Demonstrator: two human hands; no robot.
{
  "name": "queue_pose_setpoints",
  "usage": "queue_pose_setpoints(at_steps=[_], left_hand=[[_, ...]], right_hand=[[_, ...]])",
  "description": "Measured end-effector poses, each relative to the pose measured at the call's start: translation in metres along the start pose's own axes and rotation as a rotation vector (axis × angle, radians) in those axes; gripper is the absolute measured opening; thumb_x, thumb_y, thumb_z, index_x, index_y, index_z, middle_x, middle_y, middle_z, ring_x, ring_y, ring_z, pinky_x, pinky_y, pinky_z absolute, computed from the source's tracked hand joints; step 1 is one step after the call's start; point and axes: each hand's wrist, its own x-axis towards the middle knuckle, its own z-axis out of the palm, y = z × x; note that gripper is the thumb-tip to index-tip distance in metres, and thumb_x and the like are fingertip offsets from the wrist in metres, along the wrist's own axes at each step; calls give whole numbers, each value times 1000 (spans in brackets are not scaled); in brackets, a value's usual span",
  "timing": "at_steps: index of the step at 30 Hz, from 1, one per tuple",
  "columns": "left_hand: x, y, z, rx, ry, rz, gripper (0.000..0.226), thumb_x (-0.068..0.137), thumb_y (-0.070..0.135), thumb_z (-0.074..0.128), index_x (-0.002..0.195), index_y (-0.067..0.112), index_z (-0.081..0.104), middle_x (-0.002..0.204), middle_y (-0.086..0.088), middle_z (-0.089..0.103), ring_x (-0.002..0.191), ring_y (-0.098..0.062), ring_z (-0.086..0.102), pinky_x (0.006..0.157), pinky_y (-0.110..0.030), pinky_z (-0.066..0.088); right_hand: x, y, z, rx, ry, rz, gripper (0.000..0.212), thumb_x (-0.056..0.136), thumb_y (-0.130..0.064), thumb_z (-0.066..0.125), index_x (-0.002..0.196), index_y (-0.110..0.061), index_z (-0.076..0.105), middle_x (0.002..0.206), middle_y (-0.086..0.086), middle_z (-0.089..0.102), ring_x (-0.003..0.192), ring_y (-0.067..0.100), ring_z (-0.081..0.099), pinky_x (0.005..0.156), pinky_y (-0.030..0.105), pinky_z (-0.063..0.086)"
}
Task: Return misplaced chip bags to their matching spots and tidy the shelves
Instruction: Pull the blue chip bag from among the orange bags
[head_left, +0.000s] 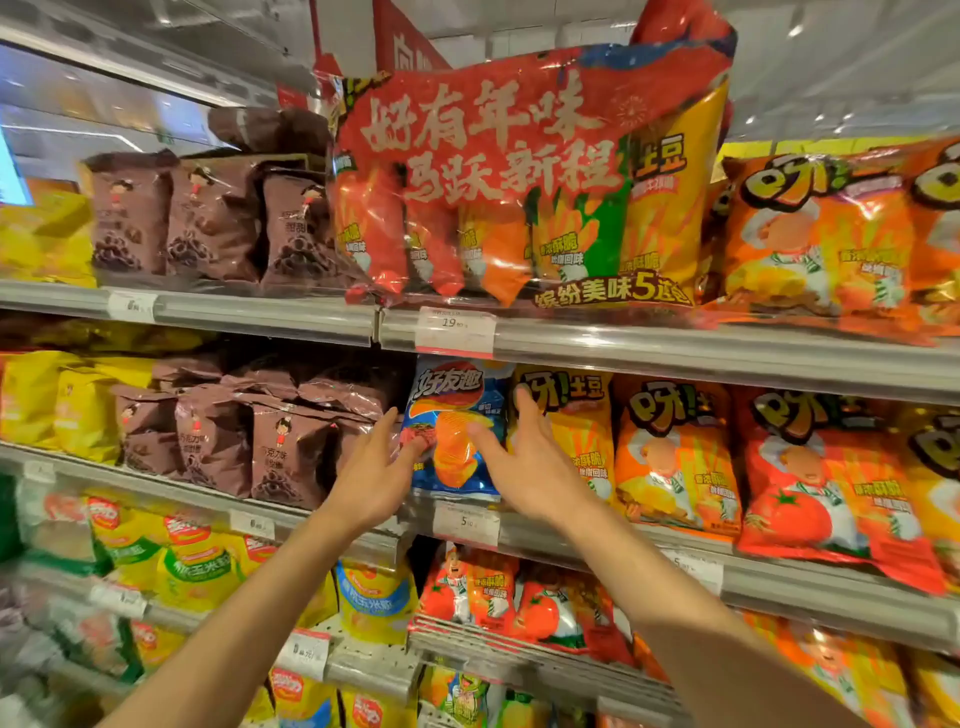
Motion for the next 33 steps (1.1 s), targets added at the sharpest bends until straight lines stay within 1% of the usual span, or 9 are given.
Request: queue_pose_setpoints(at_steps=[4, 8, 11, 14, 18, 22, 26, 29, 33], left_hand=[[26, -24, -5, -15, -61, -23, 69, 101, 48, 46, 158, 18, 21, 157, -13, 38, 145, -26, 35, 117, -47, 31], [49, -49, 1, -62, -82, -36, 88, 81, 76, 40, 156, 33, 20, 152, -9, 46, 140, -23, 43, 113, -50, 38], [66, -67, 10, -71, -119, -18, 88, 77, 80, 36, 153, 40, 20, 155, -5, 42, 143, -23, 40, 115, -51, 36], [61, -53, 4, -62, -120, 12, 84, 83, 69, 39, 156, 31, 24, 150, -6, 48, 138, -23, 45, 113, -47, 39], [59, -41, -1, 4, -105, 78, 61, 101, 41, 47, 156, 22, 28, 149, -7, 50, 137, -25, 45, 110, -37, 37], [63, -41, 1, -75, -102, 102, 49, 101, 33, 50, 149, 27, 40, 136, -1, 60, 127, -21, 55, 107, -38, 44], [63, -38, 5, -317, -123, 23, 33, 104, 18, 50, 134, 32, 45, 104, 13, 64, 92, 2, 63, 73, -11, 52], [59, -33, 3, -444, -118, 6, 42, 104, 12, 48, 146, 21, 43, 112, 1, 65, 83, 0, 67, 65, -11, 54], [57, -31, -2, -551, -82, 9, 42, 104, 13, 50, 145, 18, 45, 101, 1, 68, 73, 8, 69, 60, -9, 51]], right_hand=[[29, -14, 21, 10, 22, 70, 89, 97, -62, 45, 161, -18, 1, 168, 7, 12, 153, 28, 19, 122, 46, 23], [49, -22, 41, -22, 40, 163, 87, 96, -60, 47, 158, -12, 8, 162, 14, 26, 145, 34, 34, 115, 48, 34], [58, -25, 52, -51, 55, 200, 84, 97, -57, 48, 155, -7, 13, 156, 17, 35, 139, 36, 41, 111, 48, 38], [66, -28, 59, -93, 87, 239, 81, 98, -55, 48, 153, -4, 16, 154, 19, 37, 137, 37, 43, 110, 46, 39], [72, -29, 67, -202, 154, 264, 71, 98, -54, 49, 143, -1, 33, 145, 21, 46, 132, 37, 46, 105, 43, 42], [73, -30, 73, -197, 209, 291, 74, 97, -51, 55, 147, -2, 31, 150, 19, 35, 135, 35, 42, 104, 40, 40], [75, -27, 76, -173, 273, 285, 73, 94, -48, 62, 146, -4, 34, 151, 17, 30, 138, 34, 39, 107, 38, 38], [77, -26, 74, -143, 299, 270, 74, 94, -46, 65, 148, -5, 35, 152, 17, 30, 137, 34, 40, 107, 38, 39], [77, -30, 66, -93, 334, 220, 70, 93, -45, 67, 145, -8, 40, 149, 17, 36, 135, 33, 42, 107, 41, 40]])
